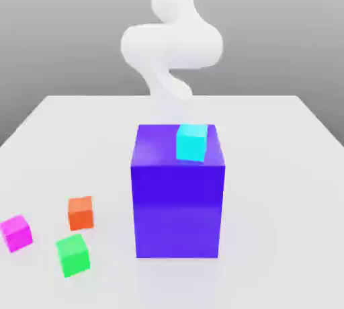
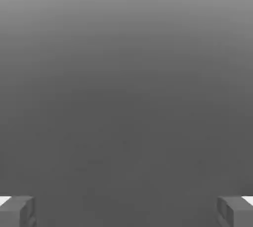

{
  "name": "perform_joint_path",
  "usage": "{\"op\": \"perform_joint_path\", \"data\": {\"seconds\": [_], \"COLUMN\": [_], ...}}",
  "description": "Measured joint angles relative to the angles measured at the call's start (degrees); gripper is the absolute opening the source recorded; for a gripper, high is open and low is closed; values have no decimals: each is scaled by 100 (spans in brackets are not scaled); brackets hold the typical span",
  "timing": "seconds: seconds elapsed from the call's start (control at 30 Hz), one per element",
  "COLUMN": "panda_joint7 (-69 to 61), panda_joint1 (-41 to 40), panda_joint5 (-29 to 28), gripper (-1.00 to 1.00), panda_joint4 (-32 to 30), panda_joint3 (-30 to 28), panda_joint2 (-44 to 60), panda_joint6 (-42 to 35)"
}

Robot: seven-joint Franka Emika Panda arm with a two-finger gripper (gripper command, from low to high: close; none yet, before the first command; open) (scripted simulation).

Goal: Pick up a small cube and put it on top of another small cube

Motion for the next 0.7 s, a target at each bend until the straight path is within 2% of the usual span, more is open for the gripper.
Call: {"op": "perform_joint_path", "data": {"seconds": [0.4,0.57,0.7], "panda_joint7": [376,289,44], "panda_joint1": [-1062,-1461,-1975], "panda_joint5": [-294,-77,341], "gripper": [0,0,0], "panda_joint4": [-504,-714,-880], "panda_joint3": [-850,-1290,-1450], "panda_joint2": [2509,3555,4412], "panda_joint6": [1075,1525,1879]}}
